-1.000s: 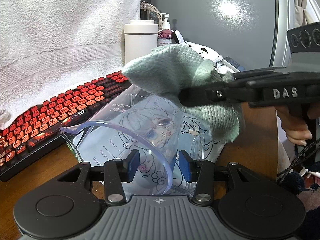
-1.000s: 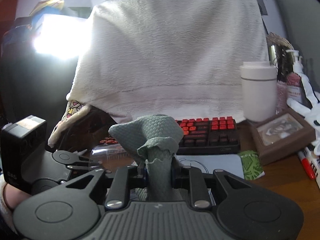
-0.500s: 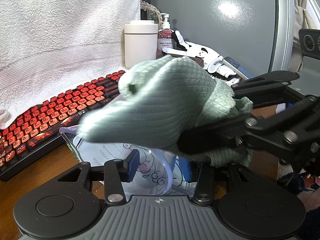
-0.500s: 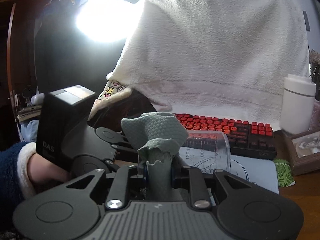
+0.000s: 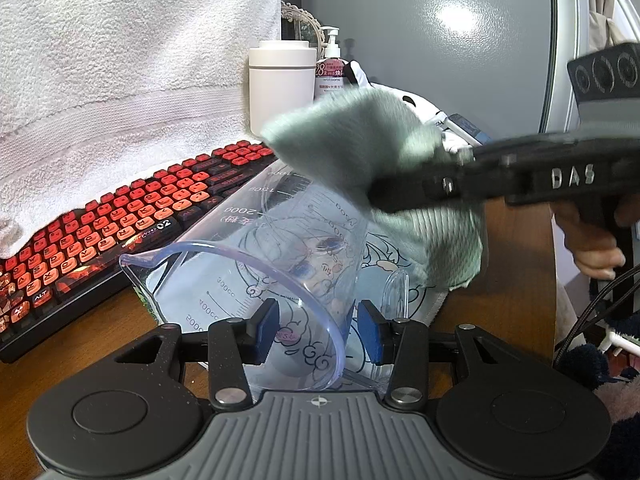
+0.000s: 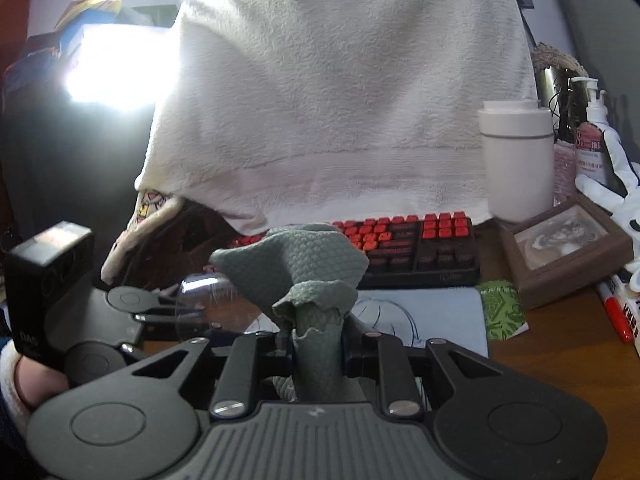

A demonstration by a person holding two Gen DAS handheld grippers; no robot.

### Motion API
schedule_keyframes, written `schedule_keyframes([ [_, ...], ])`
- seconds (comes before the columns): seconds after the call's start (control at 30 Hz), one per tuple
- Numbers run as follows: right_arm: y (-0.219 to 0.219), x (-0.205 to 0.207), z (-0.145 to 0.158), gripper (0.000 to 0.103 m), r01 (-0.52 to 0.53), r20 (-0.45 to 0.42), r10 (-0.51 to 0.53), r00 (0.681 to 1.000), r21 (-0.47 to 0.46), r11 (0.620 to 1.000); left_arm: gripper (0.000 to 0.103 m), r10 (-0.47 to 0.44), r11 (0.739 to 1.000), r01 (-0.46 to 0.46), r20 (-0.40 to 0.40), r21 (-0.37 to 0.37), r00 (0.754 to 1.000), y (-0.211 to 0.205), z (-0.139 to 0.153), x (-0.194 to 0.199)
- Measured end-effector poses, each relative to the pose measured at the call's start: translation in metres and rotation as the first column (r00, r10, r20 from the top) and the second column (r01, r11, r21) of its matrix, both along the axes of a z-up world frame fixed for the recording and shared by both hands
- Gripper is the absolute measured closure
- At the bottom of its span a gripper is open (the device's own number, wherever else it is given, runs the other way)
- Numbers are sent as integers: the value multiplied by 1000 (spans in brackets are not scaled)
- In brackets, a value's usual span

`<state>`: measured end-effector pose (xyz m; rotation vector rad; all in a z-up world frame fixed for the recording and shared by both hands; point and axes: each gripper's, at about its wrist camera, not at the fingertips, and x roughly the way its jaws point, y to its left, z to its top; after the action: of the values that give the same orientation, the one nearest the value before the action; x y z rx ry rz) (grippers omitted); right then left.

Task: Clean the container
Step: 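Keep wiping the jug's wall with the cloth in the right tool, then rub the green cloth over the jug's rim with the right tool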

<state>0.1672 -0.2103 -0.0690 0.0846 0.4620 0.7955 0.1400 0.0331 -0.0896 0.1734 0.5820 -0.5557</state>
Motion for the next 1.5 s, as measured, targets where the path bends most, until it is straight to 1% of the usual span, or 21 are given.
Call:
schedule_keyframes([
  [0.1,6,1,9,84,-11,21,11,1000,10,1000,60,0,1000,0,0,0,1000,0,0,0],
  [0.23,26,3,20,83,-50,66,52,996,-23,998,60,0,1000,0,-1,-1,1000,0,0,1],
  [0.27,29,4,21,81,-52,72,54,996,-26,998,60,0,1000,0,-1,-2,1000,0,0,2],
  [0.5,38,15,22,76,-11,61,10,998,15,1000,60,0,1000,0,-1,-2,1000,0,0,2],
  [0.53,38,17,22,72,-1,60,0,998,25,1000,60,0,1000,0,-1,-2,1000,1,0,3],
  [0.57,36,18,21,64,11,63,-13,998,39,999,60,0,1000,0,-1,-2,1000,1,0,3],
  [0.63,33,18,20,54,32,72,-36,997,67,997,60,0,1000,0,-1,-1,1000,1,0,3],
  [0.73,30,18,21,55,32,87,-40,995,99,995,60,0,1000,0,-1,-1,1000,1,-1,3],
  [0.8,30,19,21,65,28,82,-38,996,110,994,60,0,1000,0,-1,-1,1000,1,-1,3],
  [0.83,32,21,20,75,31,77,-40,996,111,993,60,0,1000,0,-1,-1,1000,1,-1,4],
  [0.93,37,24,18,82,28,61,-35,998,111,993,60,0,1000,0,-1,-1,1000,1,-1,3],
  [1.07,50,20,19,83,-9,66,2,998,100,995,60,0,1000,0,0,0,1000,1,-1,3],
  [1.27,69,14,22,83,-90,35,87,996,103,991,60,0,1000,0,0,1,1000,1,-1,4],
  [1.33,73,10,22,83,-102,55,97,994,85,991,60,0,1000,0,0,1,1000,0,-1,3],
  [1.5,77,1,22,84,-64,168,69,983,-32,997,60,0,1000,0,0,1,1000,0,-1,4],
])
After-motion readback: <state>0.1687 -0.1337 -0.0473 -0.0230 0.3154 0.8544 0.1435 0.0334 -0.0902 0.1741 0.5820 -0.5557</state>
